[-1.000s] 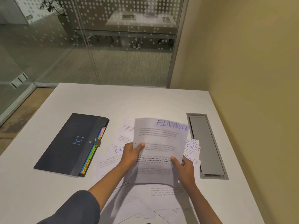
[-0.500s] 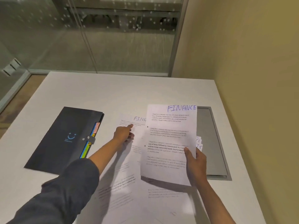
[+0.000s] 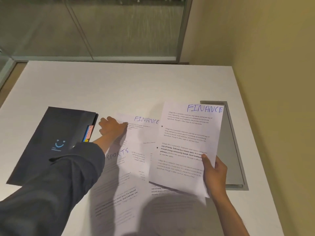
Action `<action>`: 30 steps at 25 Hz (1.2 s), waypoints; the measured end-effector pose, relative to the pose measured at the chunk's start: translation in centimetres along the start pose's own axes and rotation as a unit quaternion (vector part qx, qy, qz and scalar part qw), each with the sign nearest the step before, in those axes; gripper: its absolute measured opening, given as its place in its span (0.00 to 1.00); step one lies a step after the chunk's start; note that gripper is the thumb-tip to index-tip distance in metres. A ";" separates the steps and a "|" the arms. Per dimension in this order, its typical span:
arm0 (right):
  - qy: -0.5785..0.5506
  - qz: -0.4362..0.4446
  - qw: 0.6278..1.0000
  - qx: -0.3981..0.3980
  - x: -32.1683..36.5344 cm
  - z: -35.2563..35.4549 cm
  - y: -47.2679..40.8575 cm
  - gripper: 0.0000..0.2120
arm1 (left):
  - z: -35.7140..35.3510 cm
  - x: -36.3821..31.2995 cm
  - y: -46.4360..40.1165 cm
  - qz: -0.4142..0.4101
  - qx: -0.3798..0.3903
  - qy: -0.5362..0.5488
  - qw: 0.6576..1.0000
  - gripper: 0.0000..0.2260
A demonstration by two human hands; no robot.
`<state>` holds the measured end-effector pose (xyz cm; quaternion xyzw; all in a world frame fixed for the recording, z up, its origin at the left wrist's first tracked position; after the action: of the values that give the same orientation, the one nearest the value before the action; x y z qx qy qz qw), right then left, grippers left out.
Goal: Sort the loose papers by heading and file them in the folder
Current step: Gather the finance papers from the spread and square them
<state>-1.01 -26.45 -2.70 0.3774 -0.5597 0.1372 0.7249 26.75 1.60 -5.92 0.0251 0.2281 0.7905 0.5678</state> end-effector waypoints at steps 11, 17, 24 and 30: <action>-0.007 -0.006 1.000 -0.008 0.6 -0.3 -1.7 0.12 | -0.7 -2.0 -1.2 -0.021 -0.005 0.140 0.990 0.19; -0.011 0.028 0.998 0.047 3.0 -0.1 0.0 0.12 | 5.9 -3.3 0.9 -0.167 0.035 0.325 0.930 0.11; -0.034 0.064 0.991 0.115 6.9 -0.6 3.1 0.10 | 16.2 -6.1 8.2 -0.292 0.079 0.420 0.856 0.06; -0.048 0.140 0.979 0.141 13.4 -0.3 4.6 0.12 | 23.4 -7.3 14.7 -0.364 0.131 0.500 0.775 0.12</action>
<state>0.81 -26.09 11.37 0.3997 -0.6162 0.2963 0.6105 23.30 -0.93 22.31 -0.3842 0.5730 0.3887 0.6108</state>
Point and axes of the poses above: each hand's wrist, its own y-axis away from the middle knuckle, its own z-axis out of the back of the hand, x = y × z, the point moved 2 cm from there along -y, towards the middle knuckle
